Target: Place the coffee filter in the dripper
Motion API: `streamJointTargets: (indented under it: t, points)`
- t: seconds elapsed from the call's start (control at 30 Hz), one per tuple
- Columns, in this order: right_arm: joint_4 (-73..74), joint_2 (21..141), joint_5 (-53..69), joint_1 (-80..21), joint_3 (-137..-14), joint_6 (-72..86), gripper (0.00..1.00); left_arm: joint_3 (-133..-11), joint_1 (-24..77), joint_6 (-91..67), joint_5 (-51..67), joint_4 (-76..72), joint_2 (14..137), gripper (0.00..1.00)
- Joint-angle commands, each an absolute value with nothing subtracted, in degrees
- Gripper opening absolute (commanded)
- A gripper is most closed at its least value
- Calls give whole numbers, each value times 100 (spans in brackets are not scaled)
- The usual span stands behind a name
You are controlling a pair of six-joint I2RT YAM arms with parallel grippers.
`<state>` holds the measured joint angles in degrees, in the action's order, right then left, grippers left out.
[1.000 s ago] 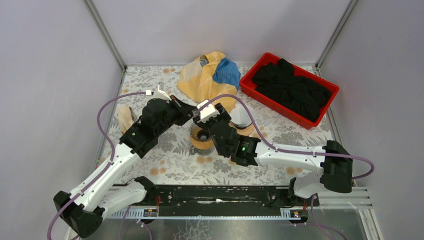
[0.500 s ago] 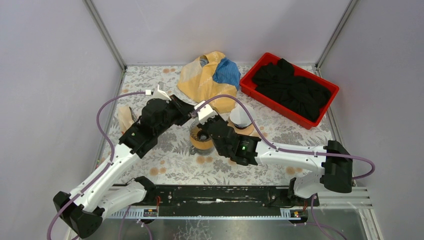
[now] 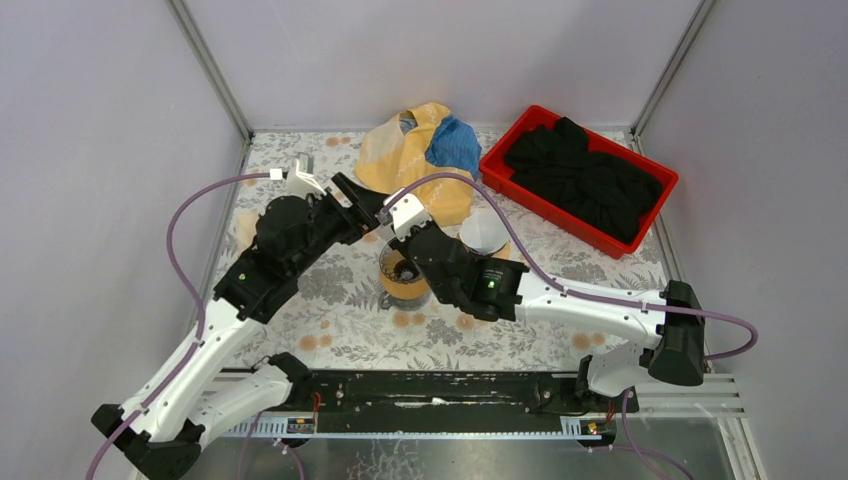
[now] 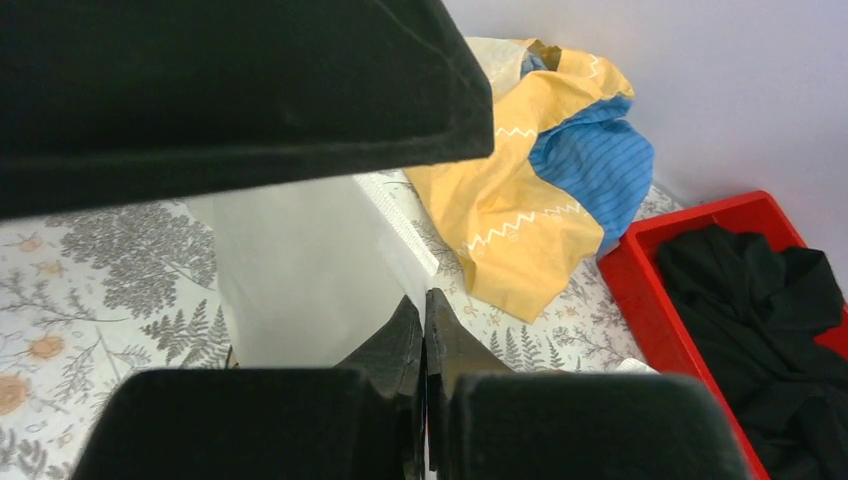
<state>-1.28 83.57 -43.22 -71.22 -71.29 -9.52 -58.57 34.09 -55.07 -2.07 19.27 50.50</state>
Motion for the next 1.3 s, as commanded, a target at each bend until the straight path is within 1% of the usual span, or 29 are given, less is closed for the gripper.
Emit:
streamJointTargets:
  t: [0.0, 0.1, 0.3, 0.47, 0.8, 1.07, 1.27]
  points:
    - [450, 8481, -4093, -7148, -7614, -548, 0, -6182, 3445, -5097, -563, 2262, 4756, 84]
    - [680, 8532, -3966, -7122, -7728, -393, 0, -6297, 3445, -4954, -832, 2572, 4566, 88]
    - [1162, 8630, -3672, -6989, -7947, -26, 0, -6347, 3443, -4831, -1222, 3144, 4226, 92]
    - [1469, 8650, -3338, -6852, -8051, 391, 0, -5995, 3443, -4993, -1032, 3204, 4168, 92]
    - [1957, 8772, -2851, -6610, -8163, 1134, 0, -5462, 3445, -5238, -400, 2943, 4462, 92]
    - [2107, 8906, -2568, -6527, -8144, 1419, 0, -5347, 3445, -5205, -316, 2936, 4682, 94]
    - [2051, 8923, -2473, -6475, -8035, 1569, 0, -5144, 3444, -5209, -276, 2936, 4895, 93]
